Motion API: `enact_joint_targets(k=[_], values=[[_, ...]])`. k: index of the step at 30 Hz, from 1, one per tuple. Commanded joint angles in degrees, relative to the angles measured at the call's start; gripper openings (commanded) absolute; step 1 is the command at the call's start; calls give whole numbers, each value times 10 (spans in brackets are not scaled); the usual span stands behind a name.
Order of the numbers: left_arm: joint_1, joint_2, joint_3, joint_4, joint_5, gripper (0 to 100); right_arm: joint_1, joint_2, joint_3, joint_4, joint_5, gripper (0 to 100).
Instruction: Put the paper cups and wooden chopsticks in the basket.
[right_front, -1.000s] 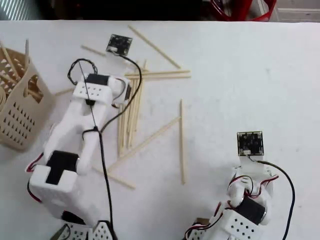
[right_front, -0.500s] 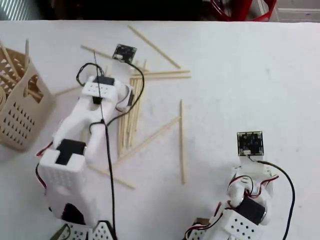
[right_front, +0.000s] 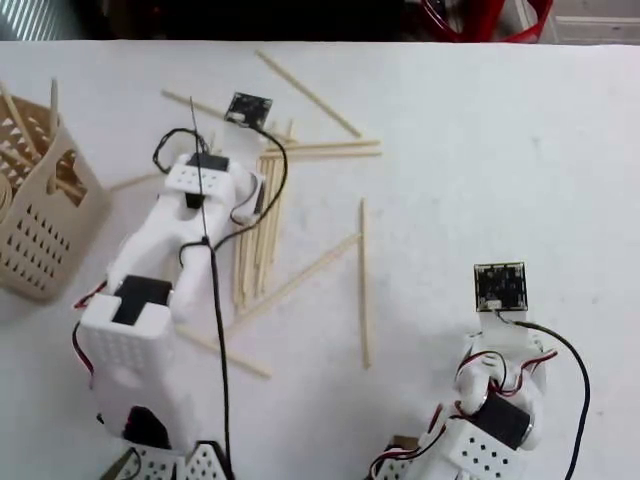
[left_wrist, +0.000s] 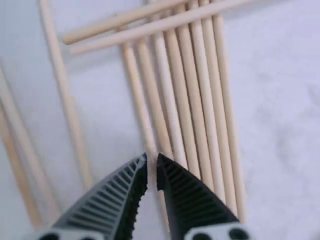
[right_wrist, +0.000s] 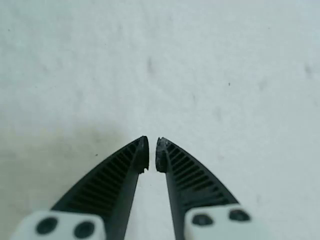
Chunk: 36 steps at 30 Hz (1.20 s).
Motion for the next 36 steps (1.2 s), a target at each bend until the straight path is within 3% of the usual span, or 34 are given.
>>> enact_joint_targets(k=[1, 15, 19, 23, 26, 31, 36], values=[[-17, -4, -22, -6, 3, 104, 7, 0, 5, -1, -1, 45], [-11, 46, -85, 54, 2, 112, 7, 0, 5, -1, -1, 45], [-15, 110, -185, 139, 6, 111, 7, 0, 5, -1, -1, 45], [-17, 187, -308, 225, 19, 18, 7, 0, 5, -1, -1, 45], [-17, 227, -373, 271, 11, 20, 7, 0, 5, -1, -1, 45], [-18, 229, -405, 316, 9, 22, 7, 0, 5, -1, -1, 45], [-46, 150, -404, 349, 11, 22, 7, 0, 5, -1, -1, 45]])
